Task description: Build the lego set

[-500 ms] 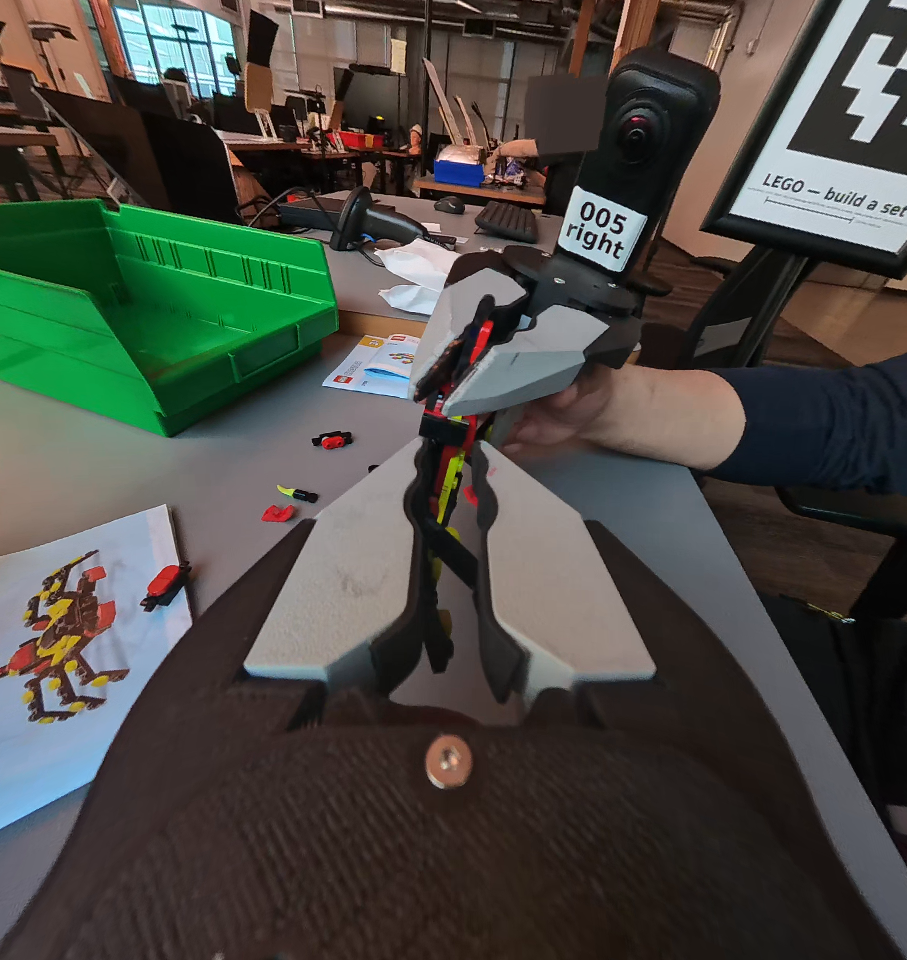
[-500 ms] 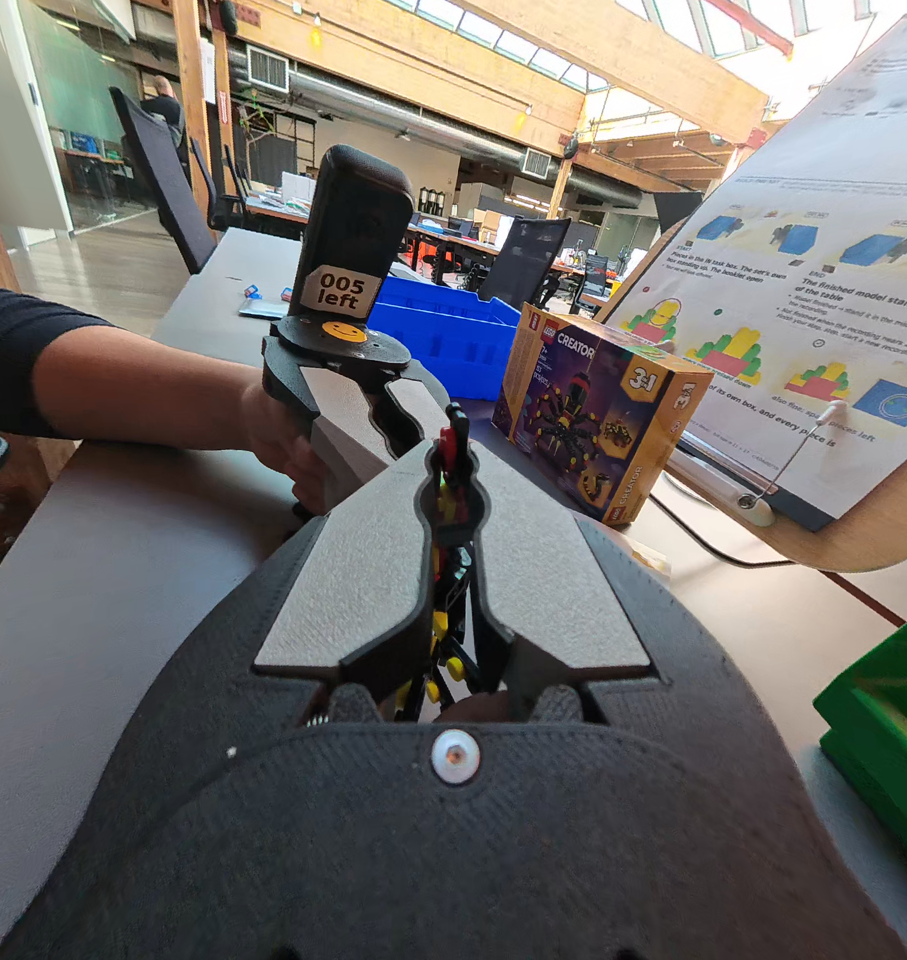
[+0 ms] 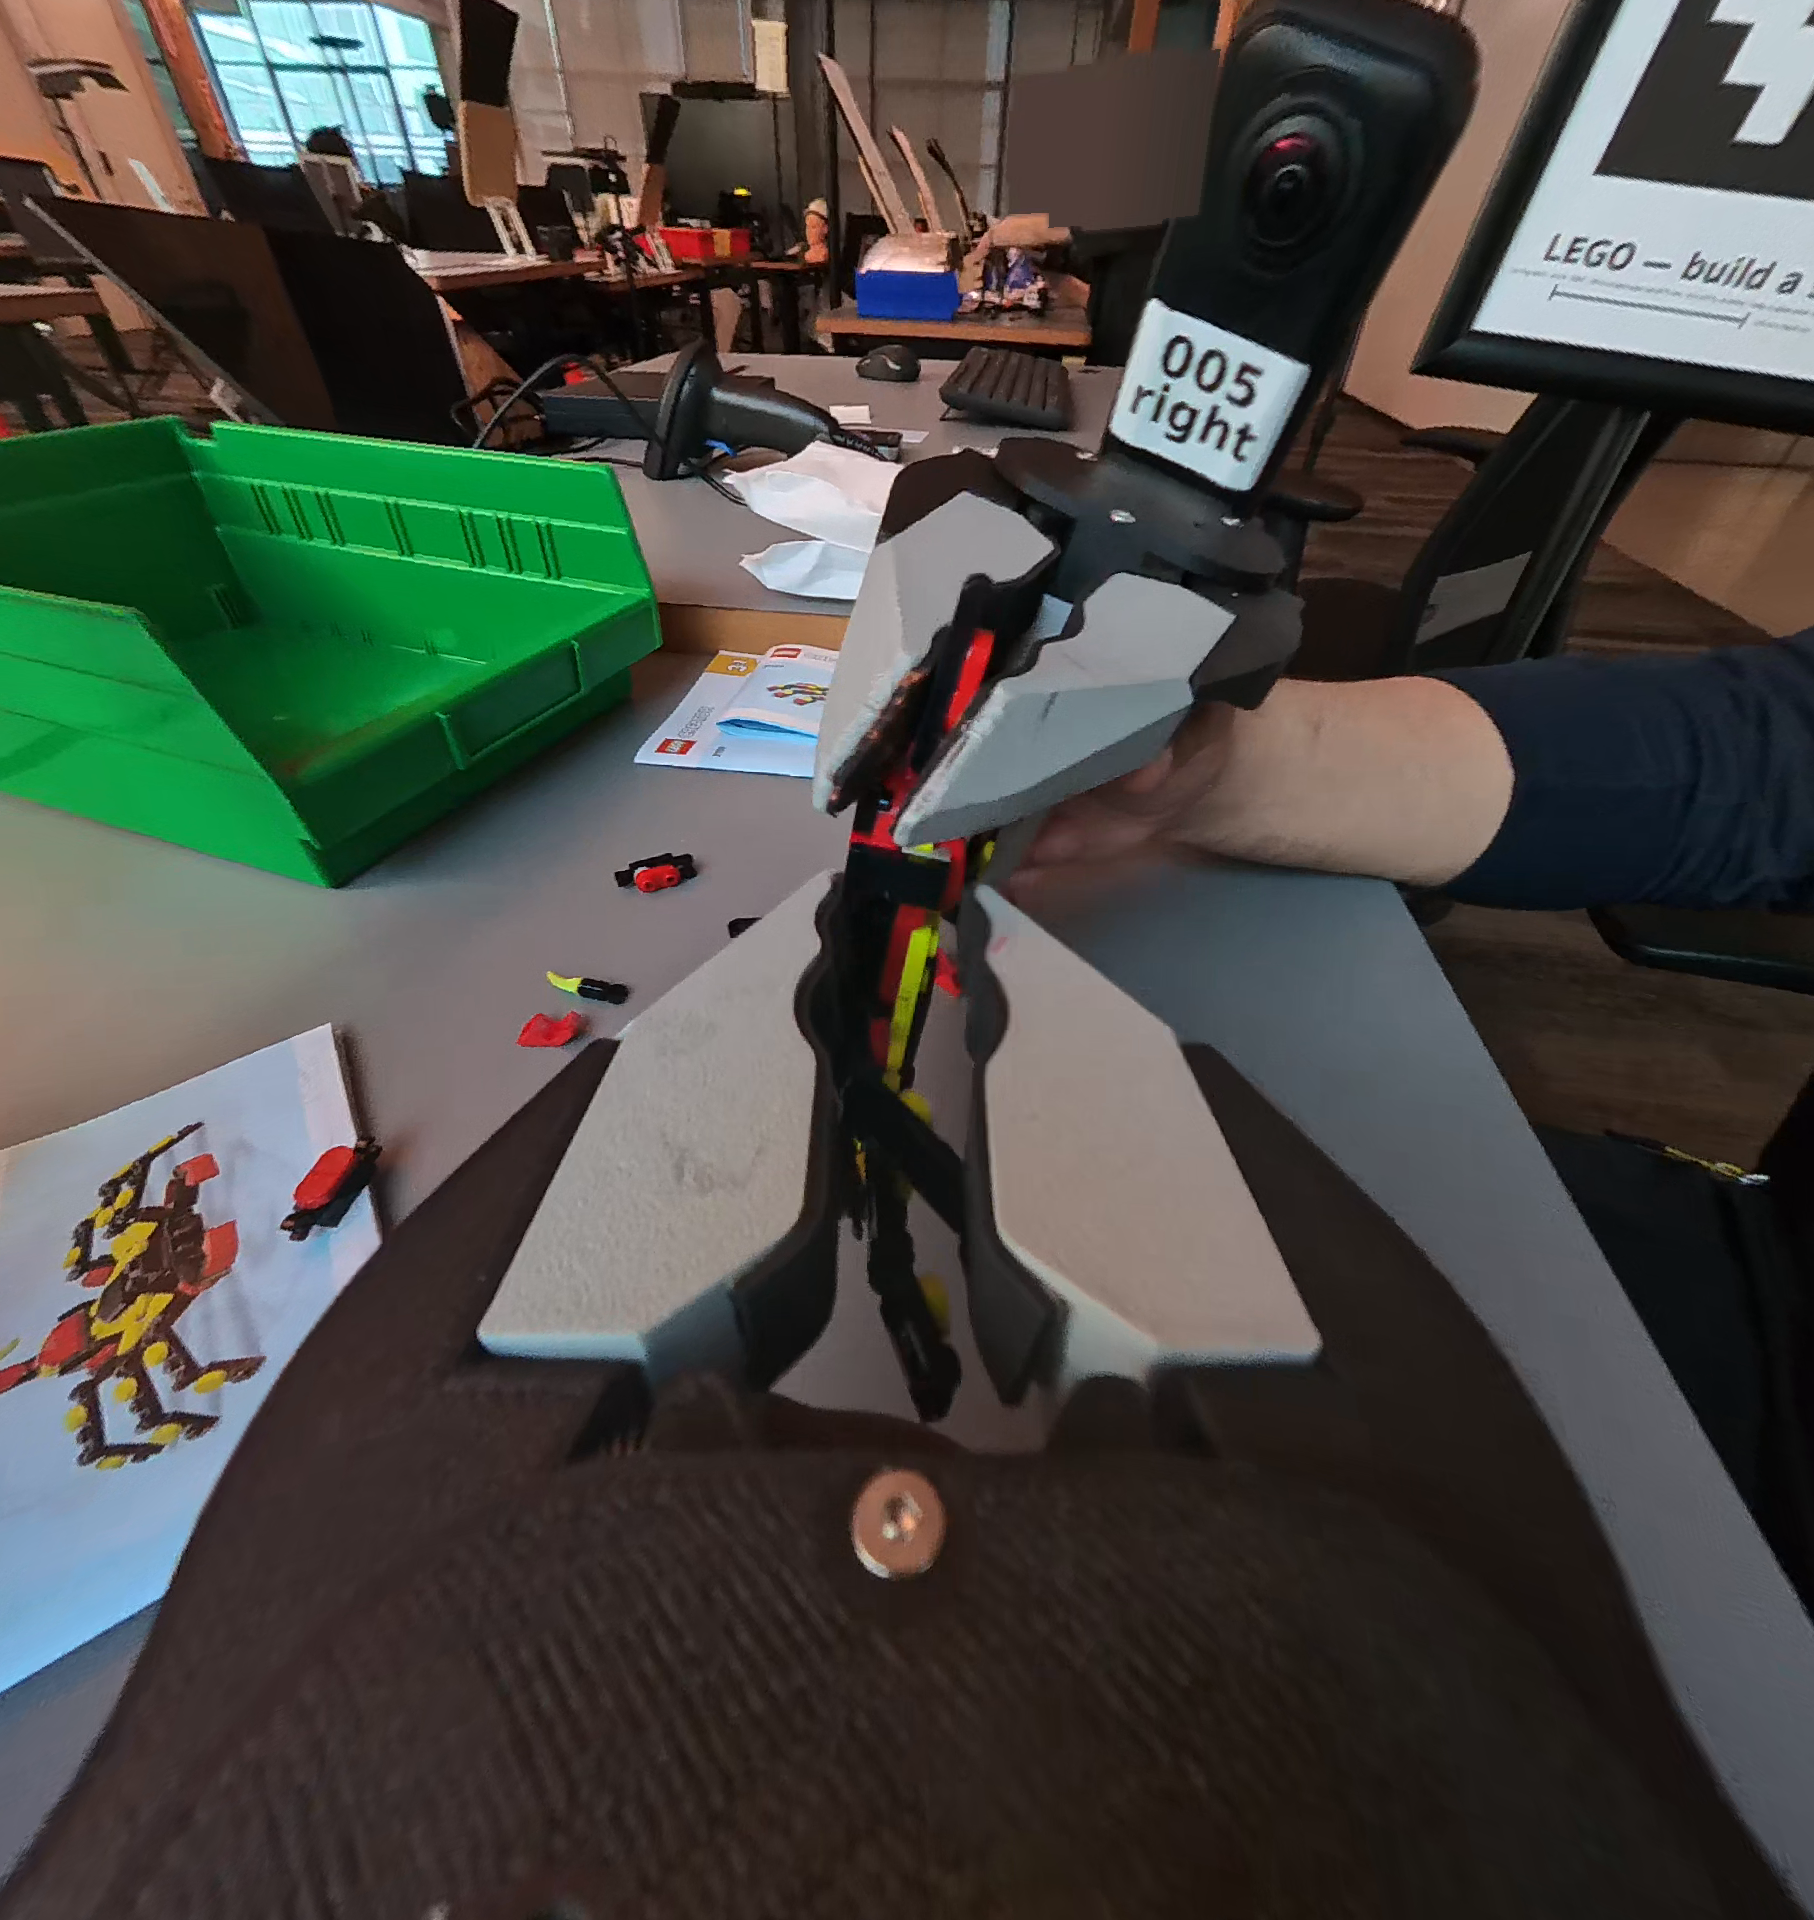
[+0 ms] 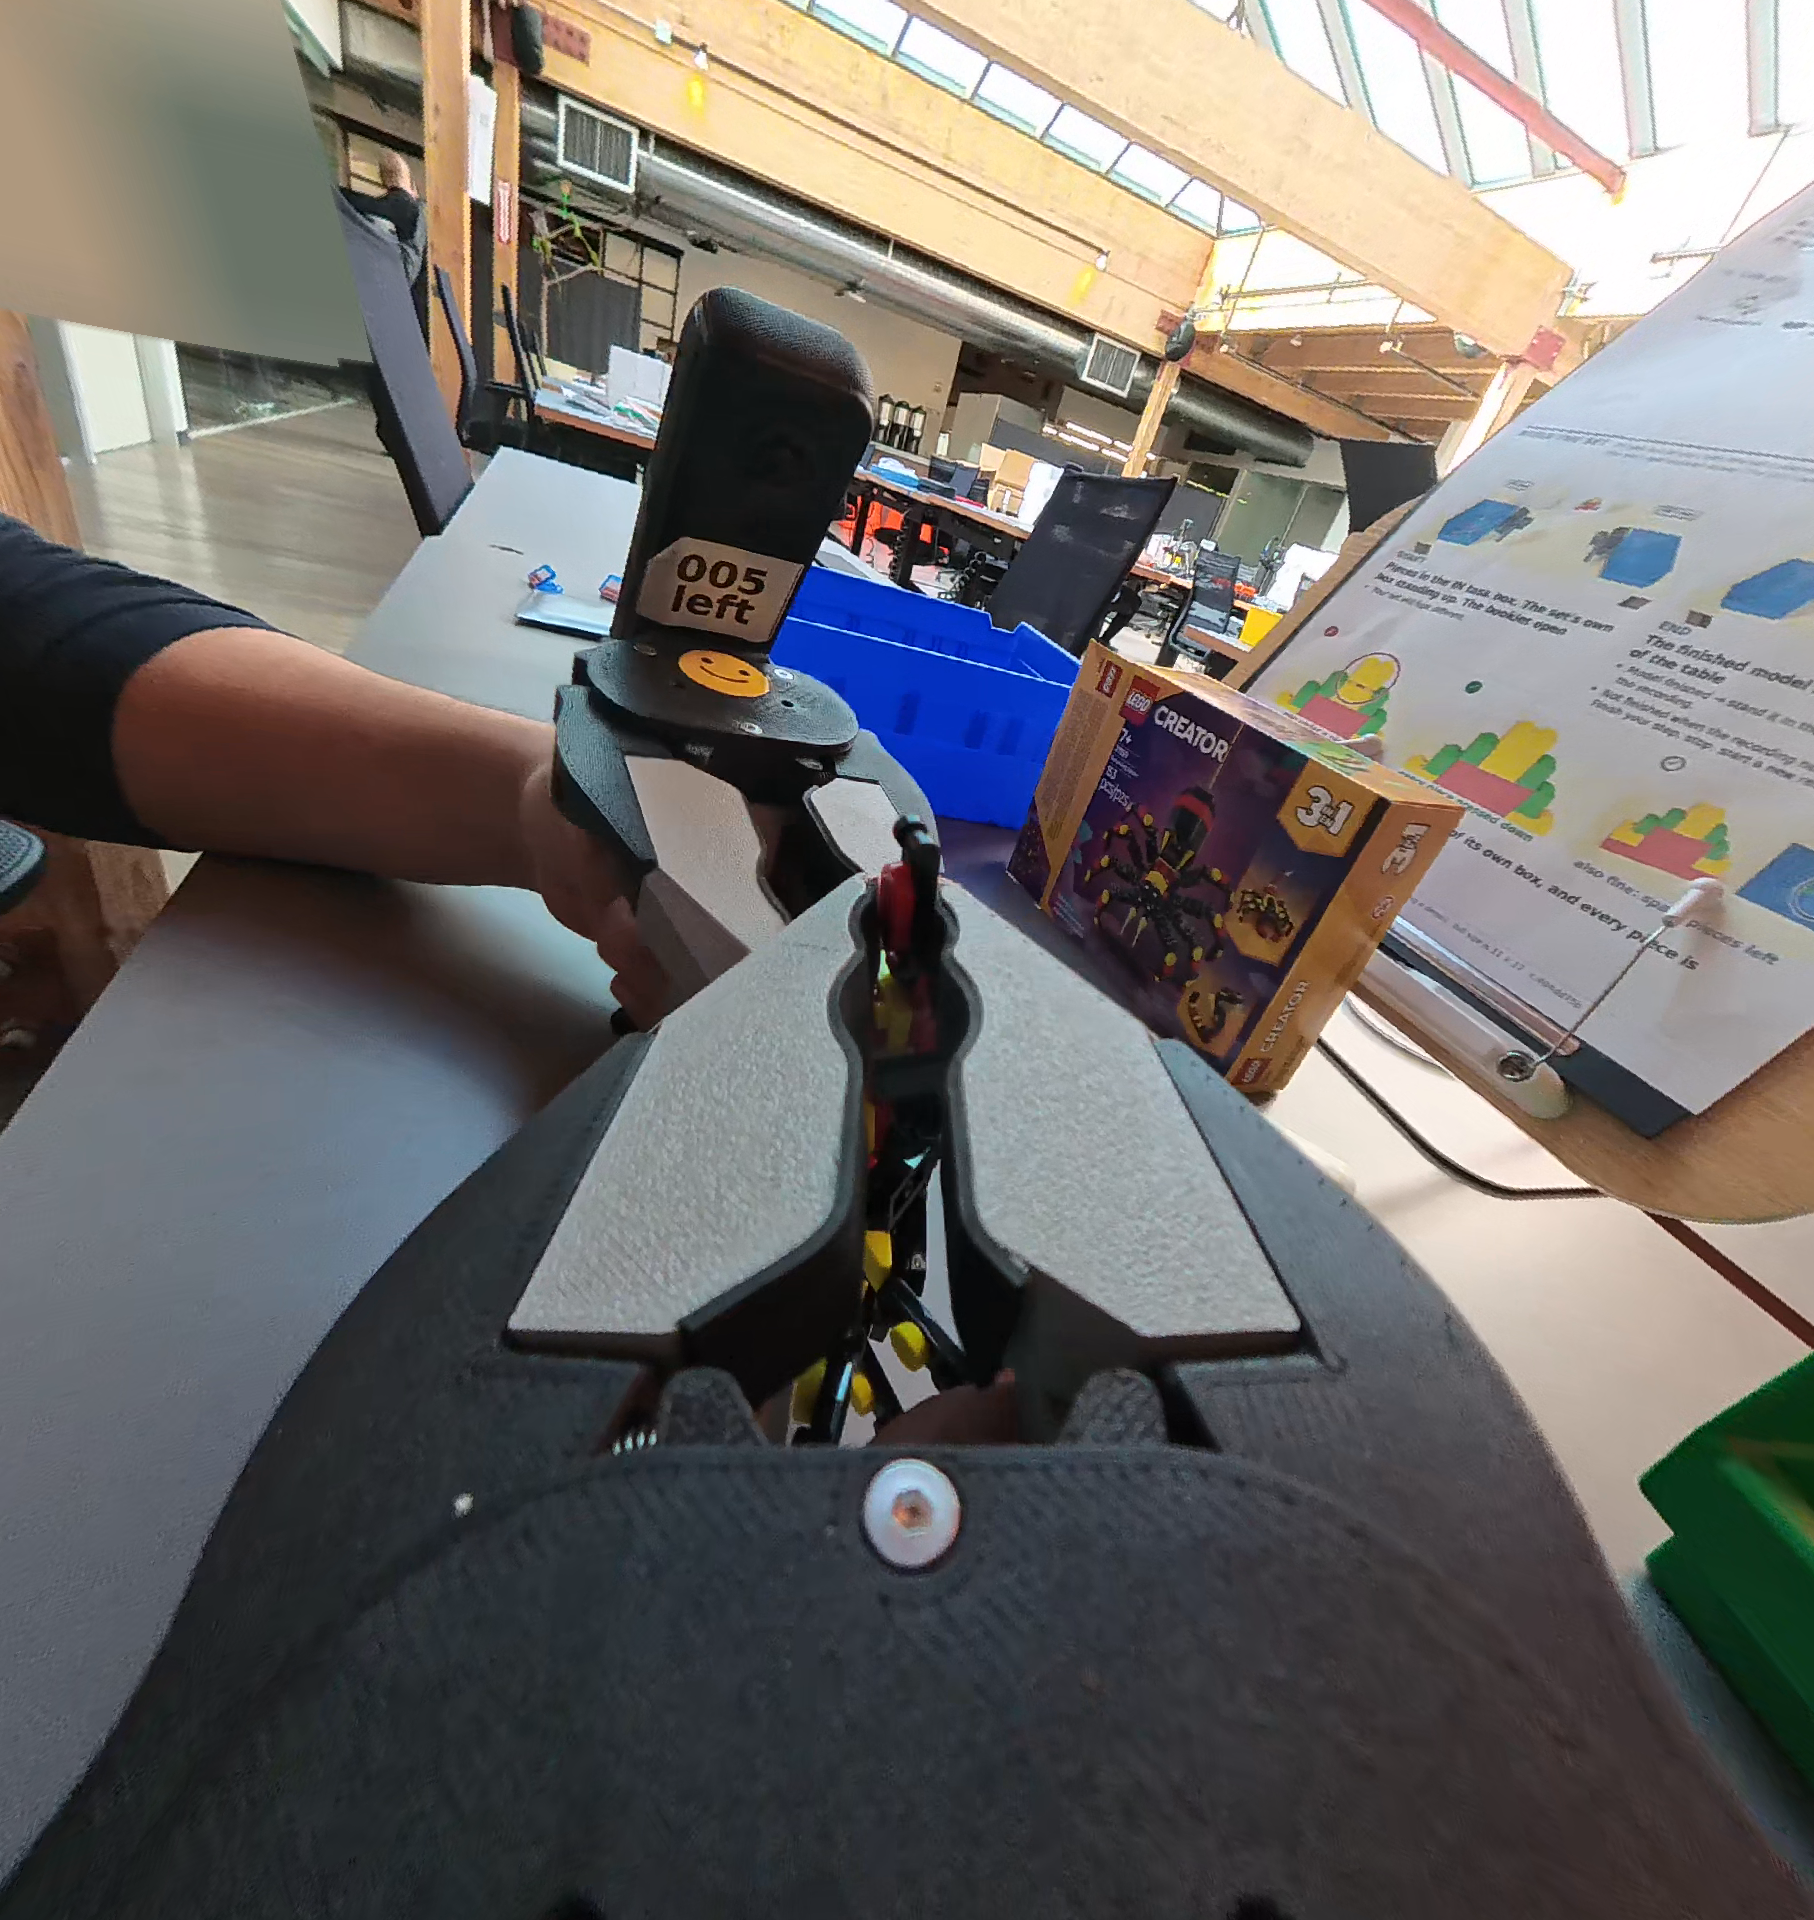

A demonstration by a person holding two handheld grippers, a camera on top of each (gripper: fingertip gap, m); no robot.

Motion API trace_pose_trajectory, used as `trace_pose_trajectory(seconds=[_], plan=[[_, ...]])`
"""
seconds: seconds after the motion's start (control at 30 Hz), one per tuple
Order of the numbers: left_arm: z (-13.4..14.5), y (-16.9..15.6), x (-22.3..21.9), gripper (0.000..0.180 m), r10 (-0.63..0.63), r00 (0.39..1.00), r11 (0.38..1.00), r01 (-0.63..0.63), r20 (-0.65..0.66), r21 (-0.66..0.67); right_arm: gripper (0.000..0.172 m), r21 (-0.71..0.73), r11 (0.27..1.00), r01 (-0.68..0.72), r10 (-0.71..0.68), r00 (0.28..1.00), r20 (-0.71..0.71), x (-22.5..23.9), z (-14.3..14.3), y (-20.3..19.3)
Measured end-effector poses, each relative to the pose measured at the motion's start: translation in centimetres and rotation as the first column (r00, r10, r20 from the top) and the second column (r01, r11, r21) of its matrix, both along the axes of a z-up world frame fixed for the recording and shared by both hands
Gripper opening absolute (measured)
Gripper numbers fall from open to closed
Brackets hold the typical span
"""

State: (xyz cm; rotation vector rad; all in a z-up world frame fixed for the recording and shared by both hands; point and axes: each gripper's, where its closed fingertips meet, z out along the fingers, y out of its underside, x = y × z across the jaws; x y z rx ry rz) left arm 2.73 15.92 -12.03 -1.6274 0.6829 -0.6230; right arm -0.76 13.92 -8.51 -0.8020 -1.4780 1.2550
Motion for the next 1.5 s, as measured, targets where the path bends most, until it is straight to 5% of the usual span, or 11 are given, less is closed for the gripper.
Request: trace_pose_trajectory(seconds=[0.2,0.37,0.8,1.1,1.37,1.5], plan=[[0.0,-0.2,0.1,0.018,-0.022,1.0,1.0,0.022,-0.017,0.013,0.004,-0.005,1.0,-0.026,0.026,1.0,-0.005,0.2,0.2,-0.3],[0.5,-1.3,0.7,0.019,-0.121,0.988,0.991,0.126,0.1,-0.05,0.003,-0.092,0.988,-0.126,0.125,0.992,-0.018,0.9,1.0,-1.4],[-0.2,-0.5,0.4,0.017,-0.06,0.998,0.997,0.061,0.017,-0.037,0.004,-0.151,0.983,-0.106,0.107,0.994,-0.005,0.6,0.9,-0.6],[0.0,0.3,-0.7,0.016,-0.017,0.994,0.994,0.028,0.112,-0.106,0.007,-0.246,0.966,-0.075,0.057,0.995,-0.08,1.4,2.8,1.4],[0.1,0.0,-0.6,0.016,-0.044,0.983,0.986,0.072,0.179,-0.151,0.014,-0.221,0.974,-0.054,0.056,0.998,0.002,0.7,1.2,1.3],[0.0,-0.5,0.0,0.016,-0.079,0.983,0.983,0.105,0.168,-0.153,0.004,-0.21,0.974,-0.082,0.094,0.994,0.05,0.7,0.6,0.7]])
